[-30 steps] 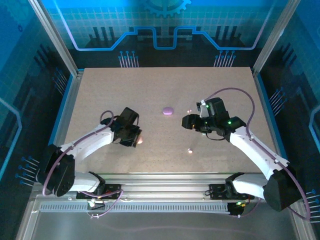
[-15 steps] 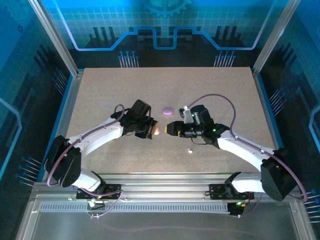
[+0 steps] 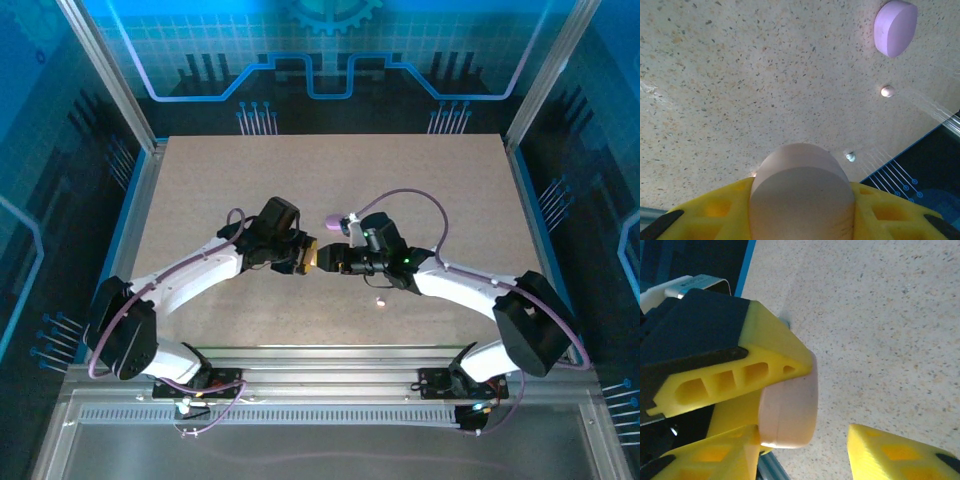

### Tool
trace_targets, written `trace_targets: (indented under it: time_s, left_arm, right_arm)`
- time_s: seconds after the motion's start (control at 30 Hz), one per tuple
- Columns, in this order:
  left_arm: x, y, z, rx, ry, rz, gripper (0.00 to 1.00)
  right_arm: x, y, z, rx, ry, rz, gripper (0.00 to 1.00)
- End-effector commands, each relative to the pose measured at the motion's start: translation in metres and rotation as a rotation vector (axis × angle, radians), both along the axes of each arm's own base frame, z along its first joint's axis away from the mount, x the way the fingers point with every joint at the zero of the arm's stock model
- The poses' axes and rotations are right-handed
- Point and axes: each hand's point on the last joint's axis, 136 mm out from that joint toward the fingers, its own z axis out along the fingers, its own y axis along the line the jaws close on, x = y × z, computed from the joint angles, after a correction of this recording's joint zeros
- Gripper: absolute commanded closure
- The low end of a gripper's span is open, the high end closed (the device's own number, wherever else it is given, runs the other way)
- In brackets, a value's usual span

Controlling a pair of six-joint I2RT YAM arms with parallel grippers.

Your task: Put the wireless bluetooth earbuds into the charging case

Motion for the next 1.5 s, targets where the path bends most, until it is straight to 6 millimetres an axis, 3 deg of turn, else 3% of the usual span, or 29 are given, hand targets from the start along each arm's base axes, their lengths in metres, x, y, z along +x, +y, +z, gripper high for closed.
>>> trace_targets:
  time_s: [0.0,0.2,0.53,0.6,0.77,0.97,1.13,1.3,1.47]
  left_arm:
    - [-0.002,-0.01,0.021,-0.065,-0.027,-0.021,0.63]
    - [-0.001,-0.012,0.025,-0.078,-0.035,-0.026,0.63]
    - [0.003,-0.014,0.033,-0.088,-0.071,-0.031,0.61]
    - [0.004,-0.013,0.035,-0.085,-0.083,-0.032,0.58]
    - [0.016,-0.009,0.049,-0.041,-0.206,-0.058,0.41]
    - [0.047,0.001,0.102,0.209,-0.717,-0.317,0.13]
    - [0.043,0.002,0.149,0.389,-1.154,-0.545,0.09]
    - [0.014,-0.008,0.174,0.524,-1.563,-0.794,0.13]
    - [-0.034,-0.026,0.165,0.614,-1.865,-1.216,0.18]
  right_arm:
    - [0.013,0.012,0.017,0.046,-0.062,-0.024,0.51]
    - [0.02,0.015,0.018,0.043,-0.08,-0.034,0.52]
    - [0.022,0.021,0.015,0.07,-0.067,-0.034,0.66]
    - [0.021,0.02,0.017,0.07,-0.07,-0.035,0.71]
    - [0.018,0.014,0.033,0.099,-0.078,-0.038,0.8]
    - [0.017,-0.01,0.057,0.154,-0.038,-0.021,0.84]
    - [0.018,-0.035,0.087,0.29,0.017,0.011,0.84]
    - [0.018,-0.051,0.121,0.403,0.069,0.096,0.84]
    - [0.013,-0.062,0.141,0.452,0.119,0.202,0.84]
